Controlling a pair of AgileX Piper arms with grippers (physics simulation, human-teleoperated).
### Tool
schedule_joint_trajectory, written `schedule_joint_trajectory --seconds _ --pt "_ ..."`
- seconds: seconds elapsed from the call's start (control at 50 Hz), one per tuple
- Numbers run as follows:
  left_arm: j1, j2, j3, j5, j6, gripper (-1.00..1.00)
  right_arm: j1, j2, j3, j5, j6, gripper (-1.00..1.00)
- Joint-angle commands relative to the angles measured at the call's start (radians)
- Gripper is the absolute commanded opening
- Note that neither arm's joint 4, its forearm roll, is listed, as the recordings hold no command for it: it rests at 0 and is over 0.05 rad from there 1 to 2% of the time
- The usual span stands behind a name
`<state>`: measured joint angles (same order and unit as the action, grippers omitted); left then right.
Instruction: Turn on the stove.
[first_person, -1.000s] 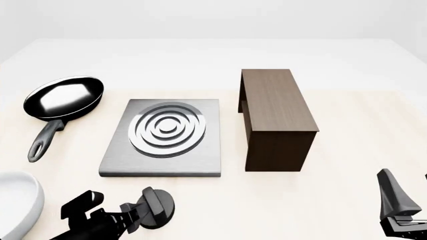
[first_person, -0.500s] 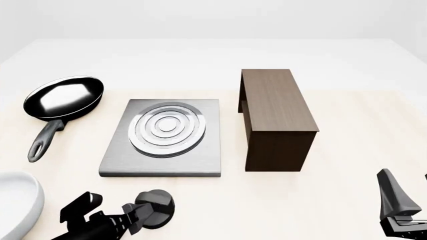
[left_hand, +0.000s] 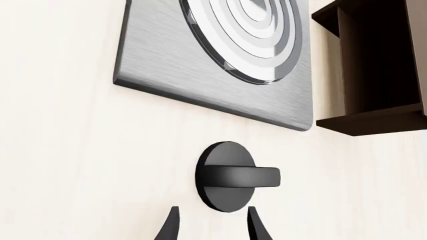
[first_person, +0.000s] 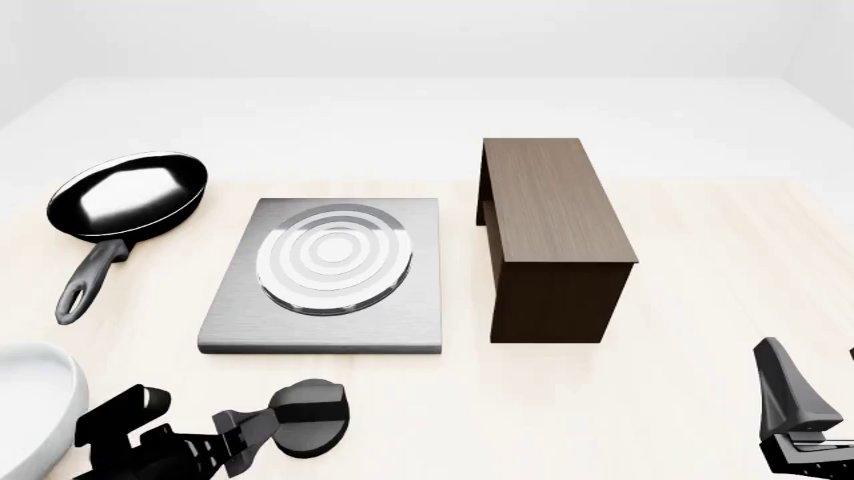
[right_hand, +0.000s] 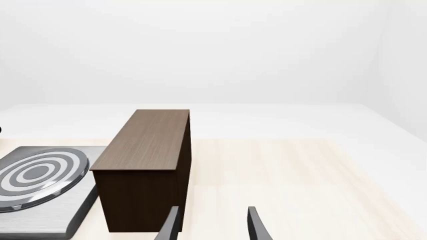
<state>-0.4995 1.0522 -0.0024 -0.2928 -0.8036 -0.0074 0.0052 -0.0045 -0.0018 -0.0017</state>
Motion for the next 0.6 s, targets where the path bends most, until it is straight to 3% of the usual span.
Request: schedule_joint_trajectory --seconds 0.02,0.1,0.16,0.2,0.36,0.6 --pt "0.067 -0.16 -0.031 0.191 0.102 1.0 0.0 0.0 0.0 0.0 0.0 1.0" --pt "0.118 -0.229 -0.096 0.319 0.208 1.0 0.0 0.0 0.0 0.0 0.0 1.0" --pt "0.206 -0.297 -0.175 0.442 0.354 1.0 0.0 0.0 0.0 0.0 0.0 1.0" --pt "0.195 -0.327 -0.181 0.461 0.316 1.0 0.0 0.0 0.0 0.0 0.0 1.0" --pt "0.194 -0.354 -0.231 0.509 0.331 1.0 0.0 0.0 0.0 0.0 0.0 1.0" --pt "0.294 -0.41 -0.339 0.607 0.415 1.0 0.0 0.0 0.0 0.0 0.0 1.0"
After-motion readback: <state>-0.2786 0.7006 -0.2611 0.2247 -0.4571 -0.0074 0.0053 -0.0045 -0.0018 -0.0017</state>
